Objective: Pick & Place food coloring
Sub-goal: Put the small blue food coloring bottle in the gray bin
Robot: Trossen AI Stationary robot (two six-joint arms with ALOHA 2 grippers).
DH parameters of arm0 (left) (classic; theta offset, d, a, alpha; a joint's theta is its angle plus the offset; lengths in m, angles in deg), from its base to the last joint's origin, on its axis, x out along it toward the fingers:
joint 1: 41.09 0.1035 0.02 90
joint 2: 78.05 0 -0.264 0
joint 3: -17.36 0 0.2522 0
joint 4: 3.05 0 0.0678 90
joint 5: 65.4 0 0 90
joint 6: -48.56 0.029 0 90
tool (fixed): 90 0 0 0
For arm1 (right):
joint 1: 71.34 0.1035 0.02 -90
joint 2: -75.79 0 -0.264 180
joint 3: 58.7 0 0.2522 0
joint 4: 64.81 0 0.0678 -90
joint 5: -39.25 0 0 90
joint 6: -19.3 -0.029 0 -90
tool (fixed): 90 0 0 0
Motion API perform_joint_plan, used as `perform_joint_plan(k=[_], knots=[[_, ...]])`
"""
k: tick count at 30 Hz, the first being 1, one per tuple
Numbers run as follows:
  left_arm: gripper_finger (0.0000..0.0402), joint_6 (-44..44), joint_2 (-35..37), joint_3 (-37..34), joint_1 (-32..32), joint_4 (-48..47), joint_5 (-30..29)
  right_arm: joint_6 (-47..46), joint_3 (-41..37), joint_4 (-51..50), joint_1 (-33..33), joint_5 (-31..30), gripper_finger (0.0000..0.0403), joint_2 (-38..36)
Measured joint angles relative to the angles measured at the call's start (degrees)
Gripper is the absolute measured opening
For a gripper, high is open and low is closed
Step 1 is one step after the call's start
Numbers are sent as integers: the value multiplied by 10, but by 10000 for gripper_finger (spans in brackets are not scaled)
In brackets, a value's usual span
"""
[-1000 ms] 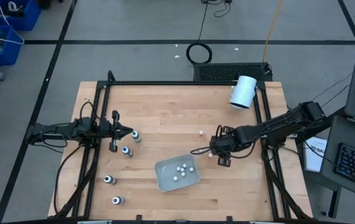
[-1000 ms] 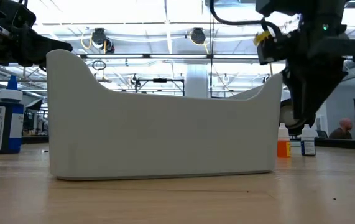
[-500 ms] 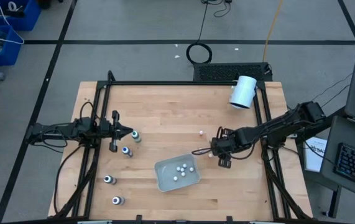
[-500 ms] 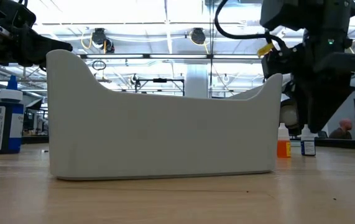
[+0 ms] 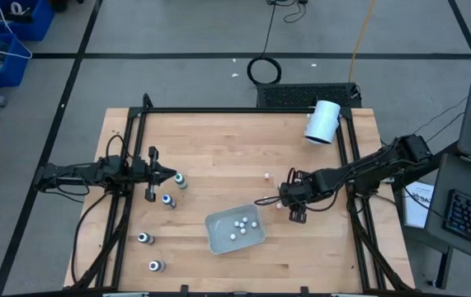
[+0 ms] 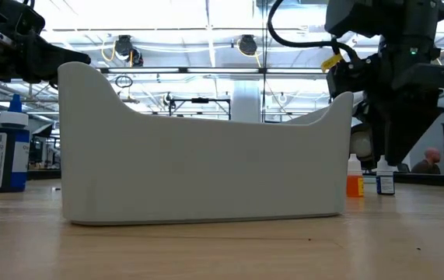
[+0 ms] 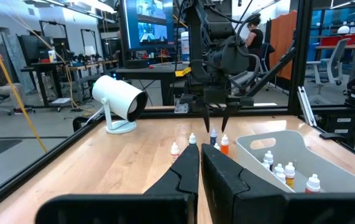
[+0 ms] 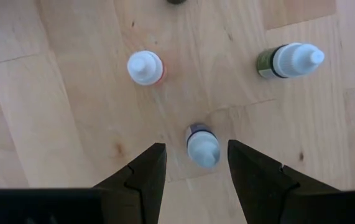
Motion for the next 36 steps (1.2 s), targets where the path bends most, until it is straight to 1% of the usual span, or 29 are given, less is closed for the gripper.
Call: perform_joint_plan(k=[11, 18, 22, 30, 36], knots=[[26, 0, 0, 0, 0, 0, 0, -6, -11, 21, 0, 0, 160, 3], [26, 0, 0, 0, 0, 0, 0, -14, -11, 17, 0, -2, 156, 3], [26, 0, 0, 0, 0, 0, 0, -14, -11, 16, 0, -2, 129, 3], [26, 0, 0, 0, 0, 0, 0, -2, -11, 17, 0, -1, 41, 2], [26, 0, 0, 0, 0, 0, 0, 11, -10, 22, 0, 0, 37, 2]])
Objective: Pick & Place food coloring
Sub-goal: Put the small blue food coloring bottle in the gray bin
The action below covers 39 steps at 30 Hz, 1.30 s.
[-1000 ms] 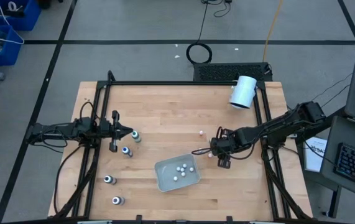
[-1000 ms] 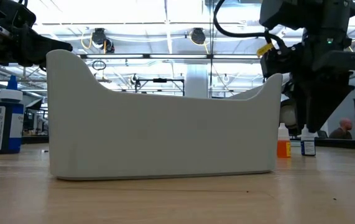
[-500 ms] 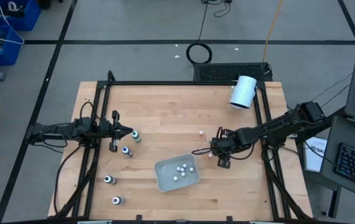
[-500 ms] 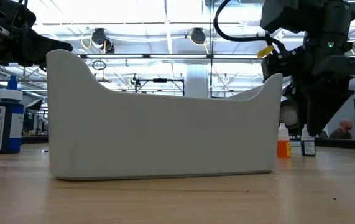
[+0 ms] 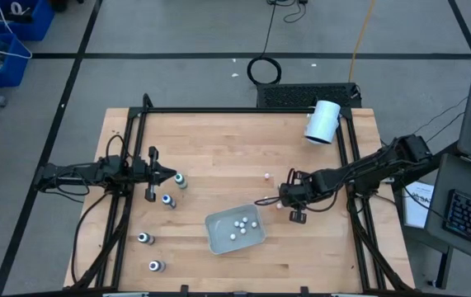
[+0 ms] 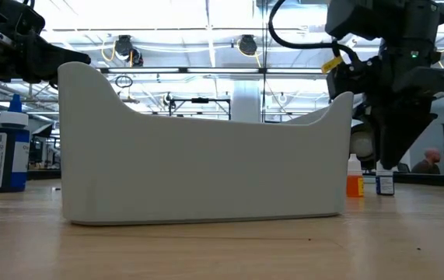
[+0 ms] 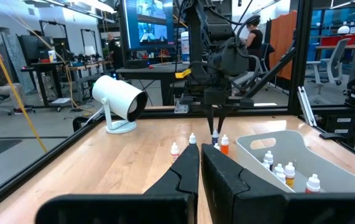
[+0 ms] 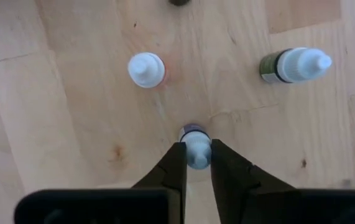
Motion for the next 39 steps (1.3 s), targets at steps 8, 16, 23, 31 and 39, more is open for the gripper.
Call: perform_joint_plan(k=[8, 16, 23, 31, 39], knots=[[26, 0, 0, 0, 0, 0, 0, 31, 86, -32, 12, 2, 37, -6], [26, 0, 0, 0, 0, 0, 0, 80, 230, -75, 39, -20, 37, 15], [26, 0, 0, 0, 0, 0, 0, 122, 341, -128, 47, -26, 37, 101], [26, 0, 0, 0, 0, 0, 0, 171, 433, -147, 57, 49, 37, 212], [26, 0, 0, 0, 0, 0, 0, 176, 466, -138, 58, 79, 37, 265]])
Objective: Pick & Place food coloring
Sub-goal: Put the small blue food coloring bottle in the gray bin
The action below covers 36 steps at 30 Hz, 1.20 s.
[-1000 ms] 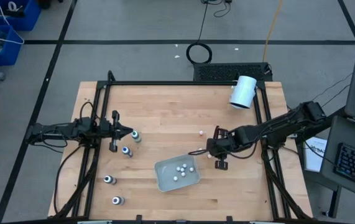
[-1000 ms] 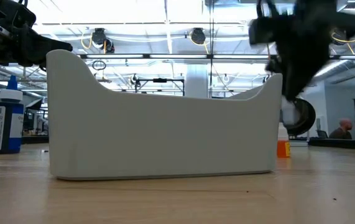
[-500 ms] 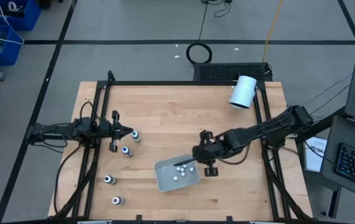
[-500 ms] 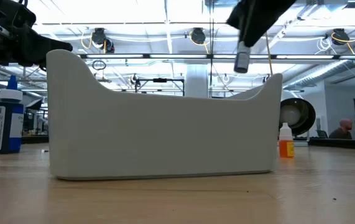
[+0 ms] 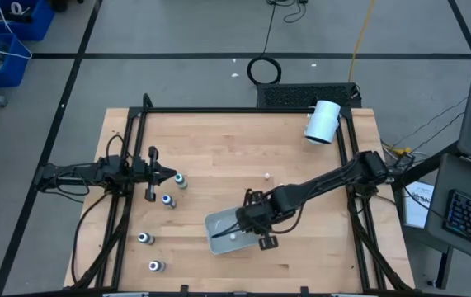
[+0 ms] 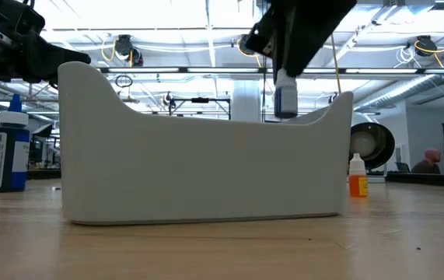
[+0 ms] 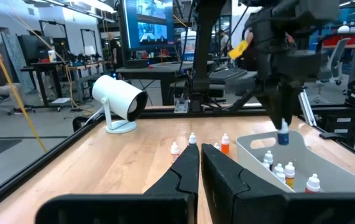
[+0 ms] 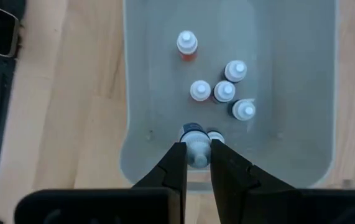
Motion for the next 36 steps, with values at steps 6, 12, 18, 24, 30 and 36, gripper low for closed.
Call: perform_joint_plan(k=[6, 12, 18, 24, 30, 36], knots=[[26, 0, 0, 0, 0, 0, 0, 1, 0, 8, 0, 0, 37, 29], [26, 0, 0, 0, 0, 0, 0, 5, 0, 25, 3, 0, 37, 36], [26, 0, 0, 0, 0, 0, 0, 5, 0, 40, 7, 0, 37, 37], [26, 0, 0, 0, 0, 0, 0, 13, 0, 43, 7, -1, 37, 64], [26, 0, 0, 0, 0, 0, 0, 20, 0, 33, 7, -2, 37, 83], [26, 0, 0, 0, 0, 0, 0, 31, 0, 39, 7, -15, 37, 82]])
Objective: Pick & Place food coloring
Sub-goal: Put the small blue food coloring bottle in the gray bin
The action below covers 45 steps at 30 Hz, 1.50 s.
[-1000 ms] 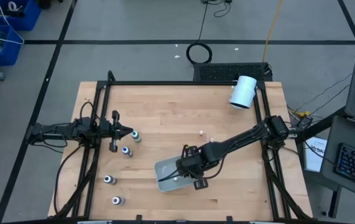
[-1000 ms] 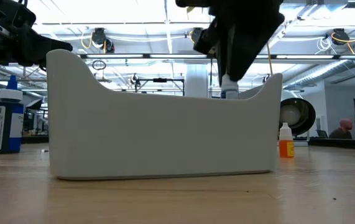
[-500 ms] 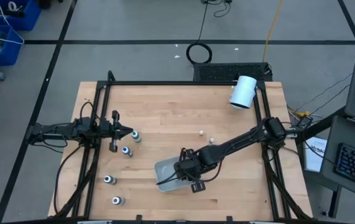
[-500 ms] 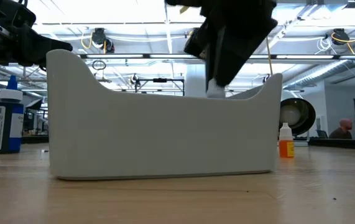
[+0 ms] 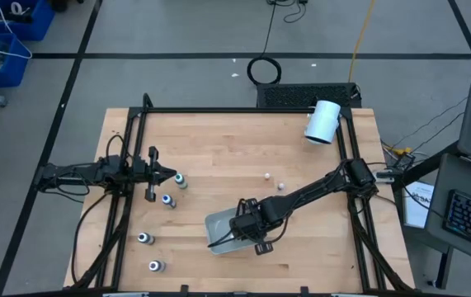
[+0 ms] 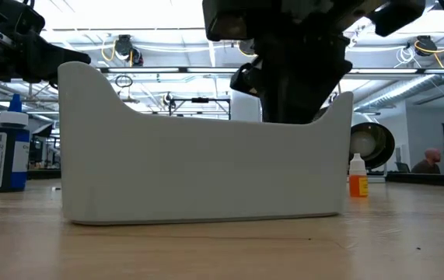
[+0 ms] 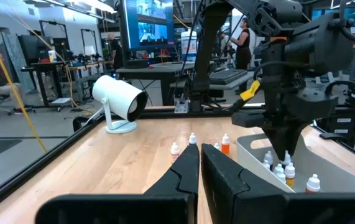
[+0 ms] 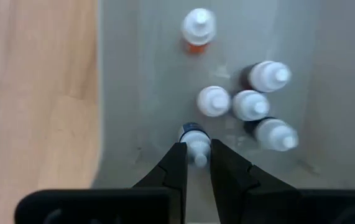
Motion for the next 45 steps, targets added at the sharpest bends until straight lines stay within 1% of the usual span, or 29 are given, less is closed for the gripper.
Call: perform_joint_plan(k=[13, 25, 31, 34, 37, 42, 45], knots=[[26, 0, 0, 0, 0, 0, 0, 9, -25, 32, -4, -4, 35, -1], [26, 0, 0, 0, 0, 0, 0, 10, -26, 42, -4, -1, 36, -1], [26, 0, 0, 0, 0, 0, 0, -7, -26, 45, -3, 1, 98, -1], [26, 0, 0, 0, 0, 0, 0, -11, -26, 46, -3, 1, 116, -1], [26, 0, 0, 0, 0, 0, 0, -11, -26, 49, 0, 1, 123, -1], [26, 0, 0, 0, 0, 0, 0, -11, -26, 45, 6, 1, 124, -5], [26, 0, 0, 0, 0, 0, 0, -11, -27, 39, 6, 1, 121, -24]])
